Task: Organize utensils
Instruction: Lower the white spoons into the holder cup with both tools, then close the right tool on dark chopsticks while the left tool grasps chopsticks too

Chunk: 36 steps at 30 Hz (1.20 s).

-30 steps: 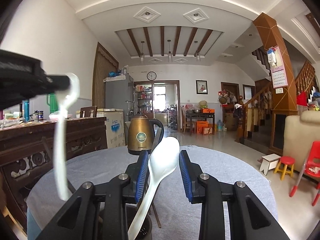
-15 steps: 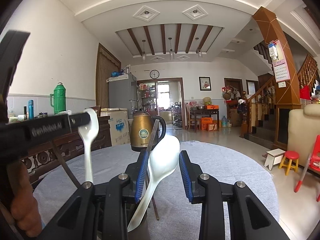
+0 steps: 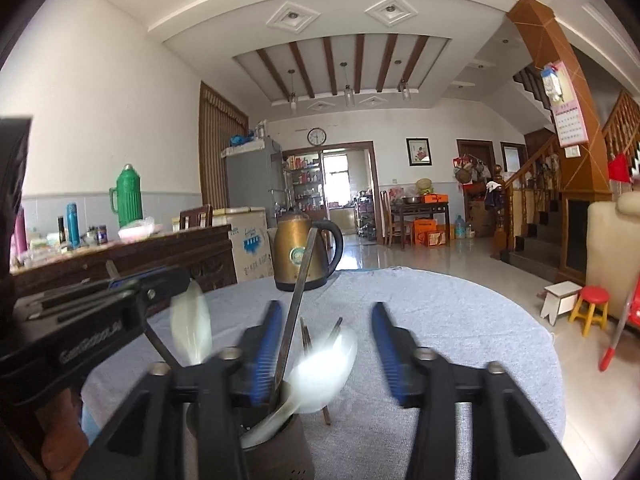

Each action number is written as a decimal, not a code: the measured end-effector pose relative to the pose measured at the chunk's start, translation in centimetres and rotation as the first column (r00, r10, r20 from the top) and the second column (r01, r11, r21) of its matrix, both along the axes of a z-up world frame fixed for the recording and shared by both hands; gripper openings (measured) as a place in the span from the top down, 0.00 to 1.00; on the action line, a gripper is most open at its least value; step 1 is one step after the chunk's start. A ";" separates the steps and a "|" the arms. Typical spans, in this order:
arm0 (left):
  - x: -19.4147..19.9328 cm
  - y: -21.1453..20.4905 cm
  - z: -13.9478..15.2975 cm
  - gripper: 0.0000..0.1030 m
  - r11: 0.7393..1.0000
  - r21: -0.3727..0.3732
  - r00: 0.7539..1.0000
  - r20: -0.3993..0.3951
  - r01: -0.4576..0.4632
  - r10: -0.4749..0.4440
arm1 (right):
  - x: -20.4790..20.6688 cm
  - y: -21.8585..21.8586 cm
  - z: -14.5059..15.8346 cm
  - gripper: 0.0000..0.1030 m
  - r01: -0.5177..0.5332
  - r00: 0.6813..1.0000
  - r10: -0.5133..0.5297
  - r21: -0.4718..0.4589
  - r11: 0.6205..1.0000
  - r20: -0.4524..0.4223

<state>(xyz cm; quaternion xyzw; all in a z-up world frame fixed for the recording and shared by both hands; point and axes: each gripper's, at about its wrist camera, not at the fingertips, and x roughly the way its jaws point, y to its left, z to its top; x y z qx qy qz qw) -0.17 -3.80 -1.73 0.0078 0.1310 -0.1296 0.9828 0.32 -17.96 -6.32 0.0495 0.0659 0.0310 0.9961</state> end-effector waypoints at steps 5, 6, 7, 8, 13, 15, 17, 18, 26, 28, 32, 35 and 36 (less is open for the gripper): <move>-2.1 1.1 1.9 0.56 0.999 -0.009 0.992 0.112 -0.051 0.052 | -0.3 -0.8 0.7 0.46 0.037 0.999 -0.037 0.006 0.999 0.019; -2.5 1.5 2.4 0.54 0.998 -0.011 0.988 0.136 -0.069 0.070 | -0.2 -1.0 0.7 0.46 0.045 0.999 -0.045 0.012 0.999 0.014; -2.7 1.8 2.7 0.53 0.996 -0.017 0.984 0.156 -0.086 0.087 | 0.0 -1.4 0.7 0.46 0.060 0.998 -0.060 0.023 0.998 0.001; -2.9 2.1 3.1 0.50 0.995 -0.024 0.981 0.168 -0.097 0.100 | 0.2 -1.7 0.6 0.46 0.071 0.997 -0.071 0.038 0.997 -0.014; -2.3 5.0 4.5 0.43 0.979 -0.092 0.965 0.173 -0.183 0.197 | 1.3 -3.0 0.4 0.46 0.119 0.991 -0.114 0.074 0.990 -0.071; -1.9 6.0 4.6 0.38 0.970 -0.112 0.960 0.158 -0.215 0.231 | 1.6 -3.6 0.2 0.46 0.129 0.988 -0.121 0.087 0.988 -0.092; -0.9 7.3 4.5 0.37 0.959 -0.125 0.955 0.123 -0.255 0.270 | 2.0 -4.3 -0.3 0.46 0.137 0.984 -0.122 0.112 0.984 -0.126; -0.6 7.9 4.3 0.37 0.954 -0.131 0.953 0.106 -0.271 0.285 | 2.3 -4.8 -0.5 0.46 0.142 0.982 -0.124 0.129 0.981 -0.143; 3.5 11.1 1.8 0.36 0.932 -0.129 0.940 -0.079 -0.340 0.332 | 4.3 -7.6 -2.6 0.47 0.168 0.952 -0.099 0.221 0.961 -0.290; 4.6 11.8 0.4 0.36 0.932 -0.126 0.936 -0.140 -0.341 0.324 | 5.3 -8.3 -3.2 0.50 0.153 0.940 -0.063 0.250 0.956 -0.335; 7.4 13.0 -2.3 0.36 0.931 -0.128 0.913 -0.280 -0.341 0.295 | 8.8 -10.2 -4.9 0.51 0.125 0.892 0.040 0.331 0.935 -0.450; 9.2 12.9 -4.0 0.36 0.938 -0.111 0.893 -0.362 -0.328 0.269 | 12.2 -11.0 -6.0 0.53 0.091 0.840 0.132 0.375 0.923 -0.527; 10.0 12.8 -4.6 0.36 0.944 -0.095 0.884 -0.390 -0.317 0.257 | 13.3 -11.1 -6.3 0.54 0.077 0.821 0.159 0.381 0.922 -0.549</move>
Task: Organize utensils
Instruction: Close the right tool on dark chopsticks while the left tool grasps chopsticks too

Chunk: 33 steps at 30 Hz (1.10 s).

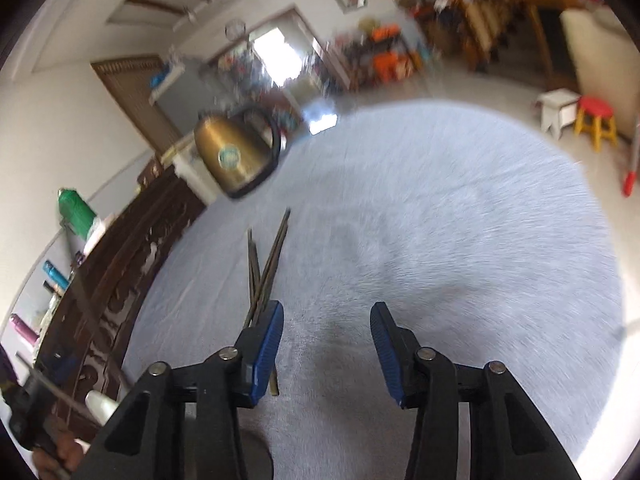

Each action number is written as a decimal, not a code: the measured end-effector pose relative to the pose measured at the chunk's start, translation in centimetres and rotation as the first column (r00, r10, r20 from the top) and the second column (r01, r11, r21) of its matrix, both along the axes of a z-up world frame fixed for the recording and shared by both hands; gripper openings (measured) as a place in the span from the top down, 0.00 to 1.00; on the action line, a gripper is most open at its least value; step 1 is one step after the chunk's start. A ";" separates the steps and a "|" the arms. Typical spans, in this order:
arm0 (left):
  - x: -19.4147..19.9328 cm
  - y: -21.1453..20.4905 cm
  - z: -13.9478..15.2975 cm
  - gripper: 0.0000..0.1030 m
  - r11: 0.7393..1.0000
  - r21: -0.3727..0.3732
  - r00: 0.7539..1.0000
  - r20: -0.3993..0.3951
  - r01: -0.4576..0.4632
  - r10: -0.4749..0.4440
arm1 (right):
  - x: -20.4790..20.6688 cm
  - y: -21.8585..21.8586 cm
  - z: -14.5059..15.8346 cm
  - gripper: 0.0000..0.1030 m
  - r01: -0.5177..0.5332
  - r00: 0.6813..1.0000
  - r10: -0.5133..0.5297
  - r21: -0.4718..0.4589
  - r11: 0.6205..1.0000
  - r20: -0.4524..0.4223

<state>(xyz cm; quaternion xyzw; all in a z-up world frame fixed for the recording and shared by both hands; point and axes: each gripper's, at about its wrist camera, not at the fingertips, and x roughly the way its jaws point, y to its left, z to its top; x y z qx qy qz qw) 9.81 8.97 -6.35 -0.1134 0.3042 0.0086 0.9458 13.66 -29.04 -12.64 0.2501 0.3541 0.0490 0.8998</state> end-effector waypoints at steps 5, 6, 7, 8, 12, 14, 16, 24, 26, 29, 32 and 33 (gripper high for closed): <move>3.8 -0.8 -1.7 0.36 0.997 -0.016 0.990 -0.115 0.078 -0.079 | 6.5 0.8 -0.8 0.55 -0.104 0.989 0.108 0.039 0.994 -0.100; 4.9 -1.1 -1.9 0.36 0.995 -0.029 0.986 -0.137 0.096 -0.099 | 7.9 1.3 -0.8 0.56 -0.124 0.985 0.128 0.047 0.991 -0.115; 5.5 -1.2 -1.9 0.36 0.994 -0.040 0.982 -0.150 0.106 -0.110 | 9.5 1.8 -0.8 0.57 -0.140 0.981 0.146 0.053 0.989 -0.131; 6.7 -1.4 -1.9 0.36 0.991 -0.059 0.977 -0.170 0.123 -0.131 | 11.1 2.4 -0.7 0.57 -0.153 0.976 0.160 0.058 0.986 -0.147; 10.2 -2.4 -2.1 0.37 0.982 -0.114 0.956 -0.234 0.152 -0.176 | 17.0 4.6 -1.1 0.62 -0.182 0.954 0.201 0.106 0.978 -0.223; 11.4 -3.0 -2.3 0.48 0.975 -0.141 0.947 -0.250 0.169 -0.201 | 19.6 5.5 -1.7 0.64 -0.175 0.943 0.198 0.106 0.979 -0.268; 12.5 -3.4 -2.7 0.61 0.972 -0.144 0.939 -0.267 0.186 -0.219 | 21.5 6.2 -2.2 0.66 -0.162 0.938 0.185 0.101 0.982 -0.292; 15.9 -4.7 -3.1 0.71 0.955 -0.183 0.911 -0.301 0.235 -0.282 | 24.2 8.6 -3.7 0.89 -0.136 0.920 0.128 0.004 0.991 -0.370; 16.4 -5.0 -3.1 0.71 0.950 -0.192 0.907 -0.302 0.246 -0.295 | 24.2 8.8 -3.8 0.90 -0.139 0.922 0.124 -0.016 0.990 -0.368; 17.9 -6.0 -3.2 0.71 0.939 -0.212 0.895 -0.304 0.271 -0.327 | 23.5 8.4 -3.4 1.00 -0.134 0.934 0.118 -0.025 0.991 -0.338; 19.5 -7.5 -3.5 0.71 0.929 -0.232 0.882 -0.314 0.288 -0.352 | 22.5 7.0 -3.2 0.99 -0.119 0.944 0.118 0.018 0.993 -0.306; 20.0 -8.1 -3.7 0.71 0.925 -0.238 0.877 -0.317 0.295 -0.362 | 22.1 6.4 -3.2 0.99 -0.111 0.947 0.113 0.023 0.994 -0.300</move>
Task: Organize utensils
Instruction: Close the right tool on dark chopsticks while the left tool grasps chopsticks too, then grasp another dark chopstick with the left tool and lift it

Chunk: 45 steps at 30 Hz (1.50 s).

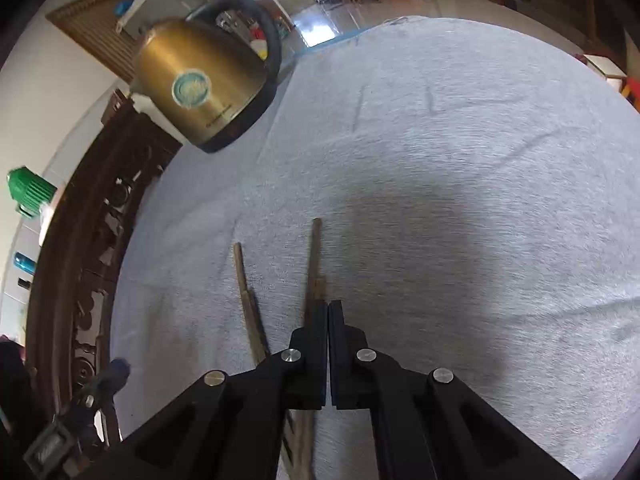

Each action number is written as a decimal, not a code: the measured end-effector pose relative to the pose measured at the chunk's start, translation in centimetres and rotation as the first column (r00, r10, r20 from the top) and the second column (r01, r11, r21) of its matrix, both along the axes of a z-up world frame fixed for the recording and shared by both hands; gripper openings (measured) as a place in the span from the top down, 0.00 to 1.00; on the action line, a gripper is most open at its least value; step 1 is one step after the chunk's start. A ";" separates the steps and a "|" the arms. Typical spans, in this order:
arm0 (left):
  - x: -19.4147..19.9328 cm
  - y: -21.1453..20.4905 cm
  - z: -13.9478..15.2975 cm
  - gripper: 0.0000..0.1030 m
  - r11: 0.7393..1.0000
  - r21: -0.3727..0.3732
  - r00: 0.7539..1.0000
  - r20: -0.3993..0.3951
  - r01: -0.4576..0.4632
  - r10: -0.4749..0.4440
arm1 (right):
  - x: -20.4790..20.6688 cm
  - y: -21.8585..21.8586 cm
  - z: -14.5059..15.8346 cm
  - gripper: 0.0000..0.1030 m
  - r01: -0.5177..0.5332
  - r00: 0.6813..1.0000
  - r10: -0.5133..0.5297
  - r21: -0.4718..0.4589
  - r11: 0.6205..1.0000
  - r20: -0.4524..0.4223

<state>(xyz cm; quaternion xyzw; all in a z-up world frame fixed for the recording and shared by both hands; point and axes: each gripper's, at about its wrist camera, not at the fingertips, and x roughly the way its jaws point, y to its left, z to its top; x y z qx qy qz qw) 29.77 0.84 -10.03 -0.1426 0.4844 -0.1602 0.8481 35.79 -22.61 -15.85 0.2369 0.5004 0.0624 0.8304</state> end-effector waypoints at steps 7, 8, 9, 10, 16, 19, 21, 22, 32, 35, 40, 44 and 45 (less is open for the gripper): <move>3.9 -4.5 -2.2 0.71 1.000 0.011 0.995 -0.098 0.022 -0.021 | -0.9 -2.8 -0.6 0.96 0.013 1.000 -0.013 0.124 0.992 -0.004; 4.5 -5.3 -2.6 0.71 1.000 0.009 0.993 -0.113 0.020 -0.018 | -0.9 -3.1 -0.6 0.96 0.015 1.000 -0.016 0.134 0.991 0.001; 4.8 -5.7 -2.9 0.71 1.000 0.007 0.993 -0.120 0.022 -0.020 | -1.0 -3.5 -0.6 0.96 0.016 1.000 -0.017 0.138 0.990 0.005; 5.1 -6.2 -3.3 0.71 1.000 0.007 0.991 -0.133 0.025 -0.024 | -1.2 -3.8 -0.6 0.96 0.018 1.000 -0.019 0.140 0.990 0.008; 5.5 -8.3 -4.7 0.71 0.999 0.033 0.987 -0.159 0.044 -0.038 | -2.1 -4.9 -0.5 0.94 0.021 0.999 -0.025 0.162 0.987 0.021; 5.5 -8.1 -4.8 0.88 0.997 0.052 0.986 -0.157 0.058 -0.050 | -1.8 -4.6 -0.7 0.88 0.014 1.000 -0.017 0.164 0.986 0.015; 5.3 -7.2 -4.8 0.89 0.997 0.023 0.986 -0.155 0.067 -0.062 | -1.6 -4.0 -0.7 0.77 0.001 1.000 -0.003 0.164 0.986 0.014; 5.2 -6.8 -4.8 0.89 0.997 0.018 0.986 -0.153 0.069 -0.065 | -1.5 -3.7 -0.7 0.70 -0.005 1.000 0.003 0.162 0.987 0.013; 2.5 -1.7 -3.7 0.96 0.989 0.018 0.981 -0.131 0.147 -0.143 | 0.8 1.5 -0.7 0.68 -0.060 0.997 0.061 0.024 0.998 -0.039; 2.3 -0.4 -3.5 0.96 0.991 0.011 0.983 -0.129 0.133 -0.131 | 1.1 3.8 -0.3 0.71 -0.101 0.995 0.098 -0.106 0.989 -0.031; 1.6 -0.1 -2.3 0.96 0.989 -0.029 0.983 -0.115 0.144 -0.147 | 0.6 5.3 0.0 0.89 -0.170 0.985 0.165 -0.213 0.962 -0.042; 1.6 -1.5 -1.5 0.86 0.987 -0.021 0.982 -0.106 0.157 -0.158 | -0.5 3.1 0.6 0.99 -0.143 0.989 0.145 -0.130 0.981 0.004; 1.8 -1.7 -1.5 0.81 0.989 -0.013 0.983 -0.111 0.146 -0.146 | -0.8 2.3 0.8 0.99 -0.132 0.991 0.135 -0.102 0.986 0.019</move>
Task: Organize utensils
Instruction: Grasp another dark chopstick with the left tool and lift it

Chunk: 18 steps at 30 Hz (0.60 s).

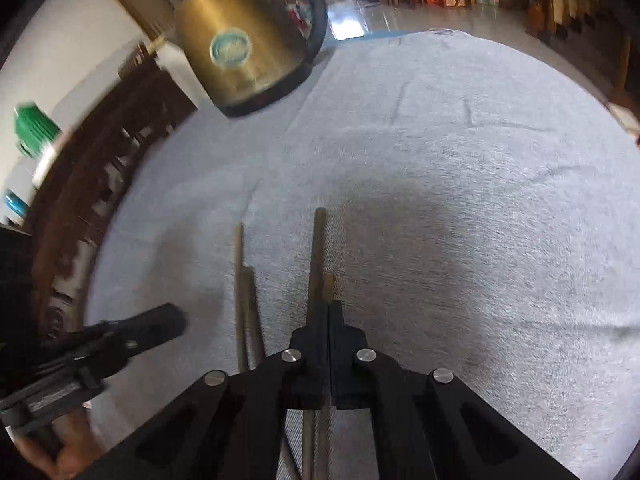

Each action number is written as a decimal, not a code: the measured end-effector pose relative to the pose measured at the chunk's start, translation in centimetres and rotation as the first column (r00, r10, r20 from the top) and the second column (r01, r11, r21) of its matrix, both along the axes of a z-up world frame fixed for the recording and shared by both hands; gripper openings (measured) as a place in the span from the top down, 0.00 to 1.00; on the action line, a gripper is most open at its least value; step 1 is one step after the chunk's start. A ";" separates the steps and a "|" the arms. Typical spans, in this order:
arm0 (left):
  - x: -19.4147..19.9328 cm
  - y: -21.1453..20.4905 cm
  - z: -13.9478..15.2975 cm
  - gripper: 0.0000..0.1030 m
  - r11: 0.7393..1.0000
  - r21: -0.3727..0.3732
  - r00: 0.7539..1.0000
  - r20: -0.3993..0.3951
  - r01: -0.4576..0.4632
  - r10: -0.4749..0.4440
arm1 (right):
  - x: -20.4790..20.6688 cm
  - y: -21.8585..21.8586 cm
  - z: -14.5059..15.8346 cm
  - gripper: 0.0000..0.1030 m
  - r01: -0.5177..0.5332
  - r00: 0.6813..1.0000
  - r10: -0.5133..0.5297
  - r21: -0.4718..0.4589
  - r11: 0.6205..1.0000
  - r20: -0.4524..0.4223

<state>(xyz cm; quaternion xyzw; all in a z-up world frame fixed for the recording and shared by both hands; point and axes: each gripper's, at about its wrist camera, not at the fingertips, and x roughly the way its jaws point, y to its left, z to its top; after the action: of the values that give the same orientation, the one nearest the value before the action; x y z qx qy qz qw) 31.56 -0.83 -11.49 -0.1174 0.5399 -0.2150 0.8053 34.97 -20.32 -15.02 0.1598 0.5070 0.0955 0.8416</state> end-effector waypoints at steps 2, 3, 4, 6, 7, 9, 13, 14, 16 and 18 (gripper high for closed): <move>0.6 0.2 -0.2 0.79 0.999 0.015 1.000 -0.010 -0.029 0.029 | -0.7 -1.4 0.4 0.99 0.016 1.000 -0.016 0.005 1.000 0.014; 1.0 0.3 -0.4 0.79 0.999 0.018 0.999 -0.020 -0.047 0.047 | -0.9 -1.9 0.4 0.99 0.021 1.000 -0.021 0.007 1.000 0.016; 1.4 0.5 -0.5 0.79 0.998 0.017 0.998 -0.029 -0.063 0.063 | -1.0 -2.2 0.5 0.99 0.026 1.000 -0.026 0.016 1.000 0.017; 2.6 1.0 -0.9 0.79 0.994 0.012 0.993 -0.054 -0.107 0.107 | -0.7 -2.9 0.8 0.96 0.027 0.999 -0.028 0.054 0.998 0.021; 3.0 0.7 -0.9 0.79 0.992 0.016 0.990 -0.060 -0.127 0.128 | -0.4 -3.1 1.0 0.95 0.027 0.999 -0.029 0.074 0.997 0.024; 3.8 0.7 -0.8 0.79 0.987 0.033 0.986 -0.058 -0.157 0.158 | 0.8 -3.0 1.4 0.91 0.021 1.000 -0.023 0.092 0.996 0.018; 4.6 1.1 -0.8 0.79 0.980 0.048 0.978 -0.067 -0.194 0.196 | 3.5 -1.2 1.3 0.56 -0.021 1.000 0.022 0.082 0.996 -0.010; 4.7 1.4 -0.8 0.79 0.979 0.045 0.977 -0.070 -0.198 0.201 | 4.0 -0.6 1.1 0.56 -0.030 0.999 0.031 0.079 0.996 -0.008; 4.7 1.9 -0.7 0.78 0.978 0.064 0.977 -0.058 -0.199 0.203 | 5.0 0.7 1.0 0.58 -0.060 0.998 0.060 0.023 0.998 -0.002; 4.2 2.7 -0.5 0.78 0.977 0.077 0.978 -0.048 -0.200 0.204 | 6.0 2.0 0.4 0.65 -0.084 0.996 0.083 -0.034 0.996 -0.028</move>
<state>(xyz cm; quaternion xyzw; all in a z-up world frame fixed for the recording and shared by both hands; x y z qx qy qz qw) 35.79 1.82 -11.98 -0.1485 0.5548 -0.1091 0.8113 40.96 -18.35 -14.61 0.1249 0.5260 0.1195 0.8327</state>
